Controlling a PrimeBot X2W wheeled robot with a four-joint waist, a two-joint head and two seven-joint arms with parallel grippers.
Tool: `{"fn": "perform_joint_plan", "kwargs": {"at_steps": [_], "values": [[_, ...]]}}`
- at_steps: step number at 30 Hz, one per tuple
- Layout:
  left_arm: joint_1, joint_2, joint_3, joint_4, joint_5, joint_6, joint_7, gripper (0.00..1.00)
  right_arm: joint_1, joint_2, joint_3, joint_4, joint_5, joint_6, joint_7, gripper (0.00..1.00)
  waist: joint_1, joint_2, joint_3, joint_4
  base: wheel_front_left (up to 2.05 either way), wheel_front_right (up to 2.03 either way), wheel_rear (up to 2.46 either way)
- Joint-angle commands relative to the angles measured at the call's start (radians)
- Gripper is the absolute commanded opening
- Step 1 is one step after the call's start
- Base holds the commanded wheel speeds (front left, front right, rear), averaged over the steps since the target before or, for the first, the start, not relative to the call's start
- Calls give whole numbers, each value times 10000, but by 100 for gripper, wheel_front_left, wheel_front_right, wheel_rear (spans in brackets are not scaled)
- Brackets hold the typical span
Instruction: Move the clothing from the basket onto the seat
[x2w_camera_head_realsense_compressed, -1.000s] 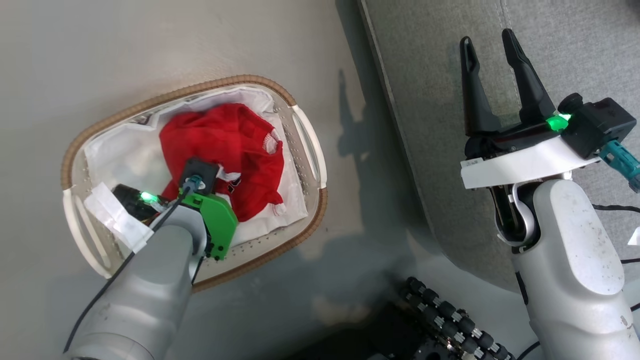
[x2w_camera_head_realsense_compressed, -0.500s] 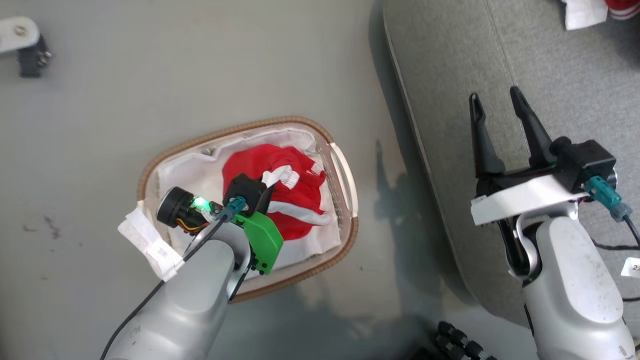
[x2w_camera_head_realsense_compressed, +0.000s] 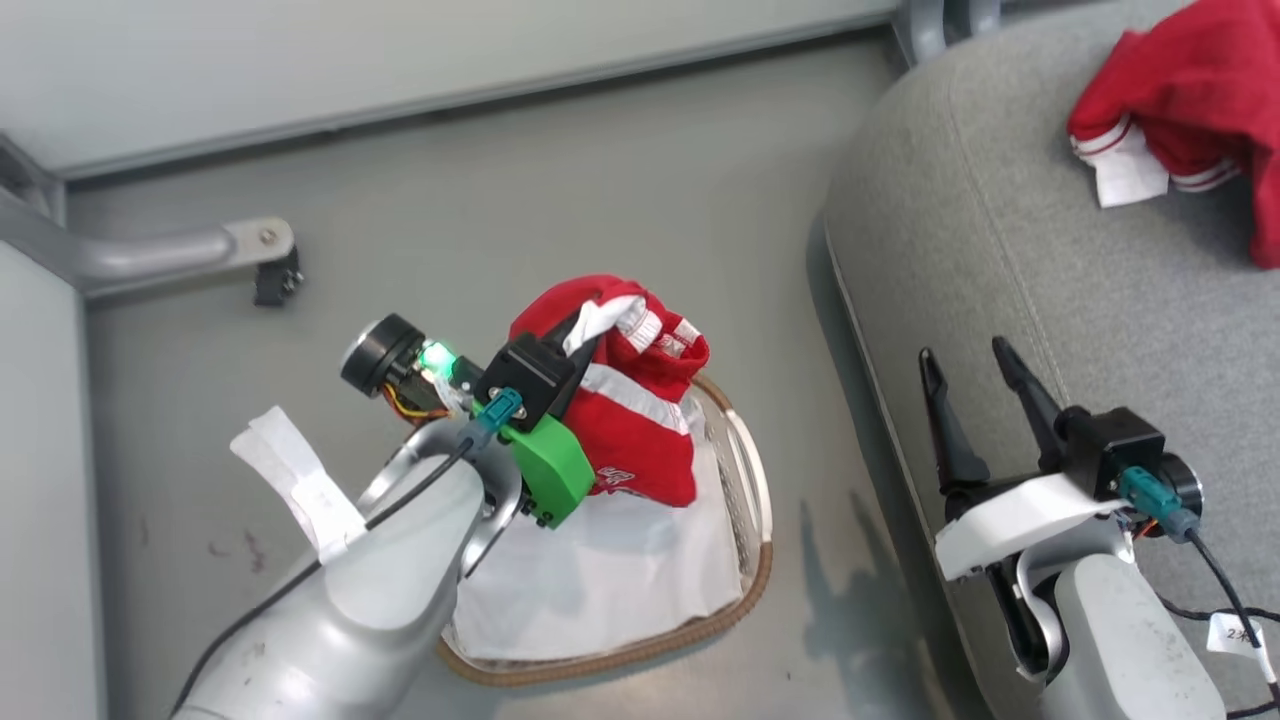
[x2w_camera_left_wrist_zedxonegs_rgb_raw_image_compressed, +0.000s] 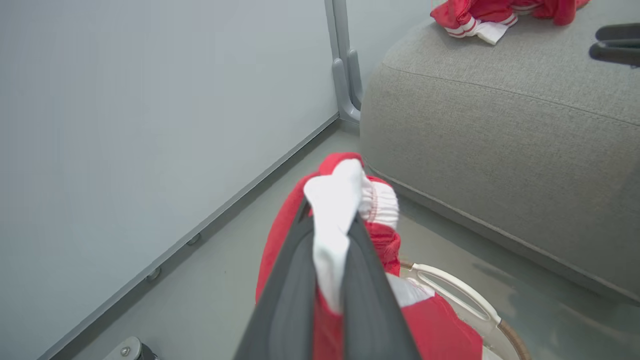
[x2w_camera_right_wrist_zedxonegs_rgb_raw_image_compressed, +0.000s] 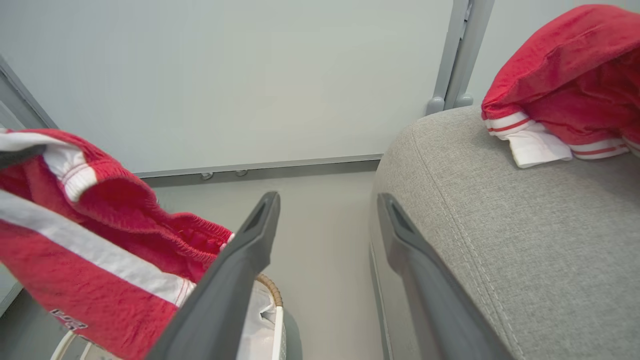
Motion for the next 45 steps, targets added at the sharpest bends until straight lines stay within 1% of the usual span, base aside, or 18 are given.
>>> {"fn": "perform_joint_plan", "kwargs": {"at_steps": [1,7,13,18,27,30,35,39,42,45], "values": [[-306,140,-85,-177,38,-49,-35,0,231,-50,41,62,-42,-14,-16,100,1,0,-1530,587,0,0,0],[-1116,614,-601,-759,-162,-73,50,0,462,-47,321,187,-88,-14,-16,100,1,0,-2261,505,0,0,0],[-2056,1144,-1228,-1360,-557,-71,217,0,606,-44,596,289,-112,-14,-16,100,1,0,-2661,471,0,0,0],[-2920,1255,-1572,-1575,-833,-72,402,0,659,-41,1022,351,-83,-14,-16,100,1,0,-2872,473,0,0,0],[-3966,1093,-1824,-1417,-1100,-74,432,0,772,-46,2092,261,261,-14,-16,100,1,0,-3083,454,0,0,0],[-4170,923,-1990,-1408,-1160,-74,394,0,757,-44,2324,422,292,-14,-16,100,1,0,-3169,537,0,0,0],[-4457,607,-2301,-1416,-1302,-74,427,0,320,-43,2561,760,241,-14,-16,100,1,0,-3246,737,0,0,0],[-4703,337,-2585,-1405,-1423,-73,441,0,2,-43,2967,1107,312,-14,-16,100,1,0,-3329,940,0,0,0],[-4833,169,-2784,-1437,-1525,-73,412,0,-305,-52,3003,1319,235,-14,-16,100,1,0,-3385,1099,0,0,0],[-4918,89,-2961,-1552,-1615,-73,391,0,-525,-44,2831,1435,221,-14,-16,100,1,0,-3420,1239,0,0,0]]}}
